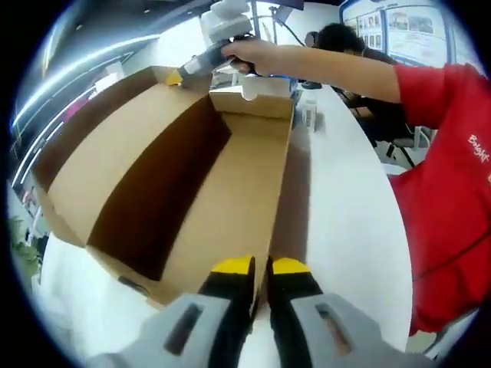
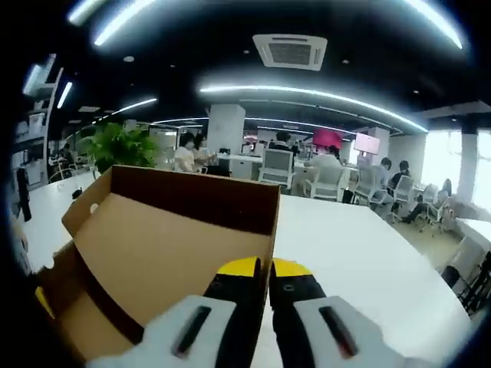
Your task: Operate the shoe box by opening the lid, removing the specified soft item, and placing it in the target area until the item is outside and the box remains undamaged.
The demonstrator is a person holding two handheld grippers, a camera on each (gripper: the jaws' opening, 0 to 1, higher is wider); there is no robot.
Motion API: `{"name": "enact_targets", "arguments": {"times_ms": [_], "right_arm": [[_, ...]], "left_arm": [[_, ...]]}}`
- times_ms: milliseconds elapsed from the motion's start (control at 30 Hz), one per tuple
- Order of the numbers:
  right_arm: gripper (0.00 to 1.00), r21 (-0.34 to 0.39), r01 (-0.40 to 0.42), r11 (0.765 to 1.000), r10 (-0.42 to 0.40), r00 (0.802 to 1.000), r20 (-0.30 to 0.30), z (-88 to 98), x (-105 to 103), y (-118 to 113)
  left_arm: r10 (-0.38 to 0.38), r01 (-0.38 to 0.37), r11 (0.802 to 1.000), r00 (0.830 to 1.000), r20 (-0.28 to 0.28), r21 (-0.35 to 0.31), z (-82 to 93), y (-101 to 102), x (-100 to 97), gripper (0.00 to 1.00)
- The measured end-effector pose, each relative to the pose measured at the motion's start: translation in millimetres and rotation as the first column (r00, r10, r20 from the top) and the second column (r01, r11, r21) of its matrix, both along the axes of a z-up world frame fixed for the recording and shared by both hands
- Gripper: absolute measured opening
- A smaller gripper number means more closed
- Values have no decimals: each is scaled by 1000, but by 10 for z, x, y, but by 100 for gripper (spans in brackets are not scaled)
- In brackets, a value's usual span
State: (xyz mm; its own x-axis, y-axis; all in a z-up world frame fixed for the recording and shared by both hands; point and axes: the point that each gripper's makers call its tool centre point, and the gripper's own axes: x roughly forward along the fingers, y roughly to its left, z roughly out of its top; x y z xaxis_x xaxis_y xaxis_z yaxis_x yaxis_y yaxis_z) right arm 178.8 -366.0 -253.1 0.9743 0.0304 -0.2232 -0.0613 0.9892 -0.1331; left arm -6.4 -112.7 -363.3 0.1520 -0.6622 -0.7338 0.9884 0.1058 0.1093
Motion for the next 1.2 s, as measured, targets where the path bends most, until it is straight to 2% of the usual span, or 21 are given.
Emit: {"name": "enact_targets", "arguments": {"times_ms": [100, 133, 367, 500, 567, 633, 667, 700, 800, 900, 1033, 1100, 1200], "right_arm": [[2, -6, 19, 1000, -19, 1000, 14, 15, -71, -18], [2, 2, 21, 1000, -21, 999, 42, 56, -94, -8], [1, -3, 9, 1000, -9, 994, 112, 256, -226, 54], [0, 66, -34, 997, 27, 994, 110, 186, -303, 142], [0, -3, -85, 996, 85, 993, 77, 73, -408, 247], [0, 3, -70, 998, 69, 994, 79, -28, -412, 272], [0, -4, -62, 998, 62, 995, 82, -46, -418, 257], [0, 19, -54, 998, 52, 994, 98, -21, -423, 212], [0, 30, -54, 998, 52, 995, 85, -26, -464, 200], [0, -42, -41, 998, 45, 995, 91, -19, -558, 198], [0, -83, -29, 996, 36, 996, 87, -39, -681, 200], [0, -94, -20, 995, 29, 995, 92, -50, -718, 187], [0, -117, -12, 993, 23, 995, 96, -55, -778, 199]], "left_arm": [[-5, 5, 1000, 1000, 18, -13, -1, 8, 18, 7], [-4, 5, 1000, 1000, 24, -16, -10, 16, 28, 7], [-4, 5, 1000, 999, 42, -19, -8, 15, 62, 7], [24, -19, 998, 997, 80, -55, 8, -3, 172, 10], [20, -14, 999, 994, 109, -52, -8, -22, 210, 7], [5, -1, 999, 991, 137, -32, -24, -24, 231, 6], [7, -3, 999, 991, 132, -37, -6, -33, 211, 6], [3, 2, 999, 993, 120, -43, -9, -7, 226, 6], [-12, 19, 999, 991, 134, -49, -8, 16, 222, 7], [-51, 63, 997, 978, 203, -53, 8, 43, 266, 10], [17, 3, 996, 973, 232, -87, 8, 82, 405, 19], [20, 8, 993, 971, 237, -117, 7, 104, 410, 20], [106, -63, 974, 975, 193, -219, 83, 109, 439, 24]]}}
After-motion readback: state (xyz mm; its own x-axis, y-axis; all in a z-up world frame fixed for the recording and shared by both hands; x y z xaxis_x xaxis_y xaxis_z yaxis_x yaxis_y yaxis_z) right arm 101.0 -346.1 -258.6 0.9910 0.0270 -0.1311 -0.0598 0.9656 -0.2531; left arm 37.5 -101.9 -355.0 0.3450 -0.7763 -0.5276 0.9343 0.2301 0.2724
